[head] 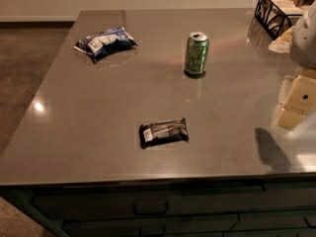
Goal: Move green can near rxbar chocolate
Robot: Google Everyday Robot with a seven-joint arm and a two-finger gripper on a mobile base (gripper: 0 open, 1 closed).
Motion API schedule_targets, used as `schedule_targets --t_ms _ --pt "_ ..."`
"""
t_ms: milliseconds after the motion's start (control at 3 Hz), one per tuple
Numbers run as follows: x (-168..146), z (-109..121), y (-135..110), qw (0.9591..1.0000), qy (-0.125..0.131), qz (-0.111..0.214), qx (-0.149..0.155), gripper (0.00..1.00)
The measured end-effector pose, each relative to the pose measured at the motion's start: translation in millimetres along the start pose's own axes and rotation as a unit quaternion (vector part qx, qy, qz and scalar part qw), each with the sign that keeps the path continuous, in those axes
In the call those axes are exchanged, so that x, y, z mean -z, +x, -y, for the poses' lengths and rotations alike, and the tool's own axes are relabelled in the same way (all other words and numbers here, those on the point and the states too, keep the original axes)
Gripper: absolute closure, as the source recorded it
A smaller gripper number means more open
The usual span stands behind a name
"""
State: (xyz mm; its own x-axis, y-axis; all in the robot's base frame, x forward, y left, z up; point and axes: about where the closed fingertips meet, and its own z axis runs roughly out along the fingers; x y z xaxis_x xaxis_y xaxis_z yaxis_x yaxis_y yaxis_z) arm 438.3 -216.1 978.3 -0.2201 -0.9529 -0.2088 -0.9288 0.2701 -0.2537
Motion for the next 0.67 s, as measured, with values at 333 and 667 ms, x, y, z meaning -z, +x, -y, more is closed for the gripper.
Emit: schedule_targets --t_ms 333,667 --pt "0.0 0.0 0.0 1.0000 0.000 0.000 0.000 0.00" --pt "-4.5 7.2 0.2 0.9997 -0.001 -0.008 -0.022 0.00"
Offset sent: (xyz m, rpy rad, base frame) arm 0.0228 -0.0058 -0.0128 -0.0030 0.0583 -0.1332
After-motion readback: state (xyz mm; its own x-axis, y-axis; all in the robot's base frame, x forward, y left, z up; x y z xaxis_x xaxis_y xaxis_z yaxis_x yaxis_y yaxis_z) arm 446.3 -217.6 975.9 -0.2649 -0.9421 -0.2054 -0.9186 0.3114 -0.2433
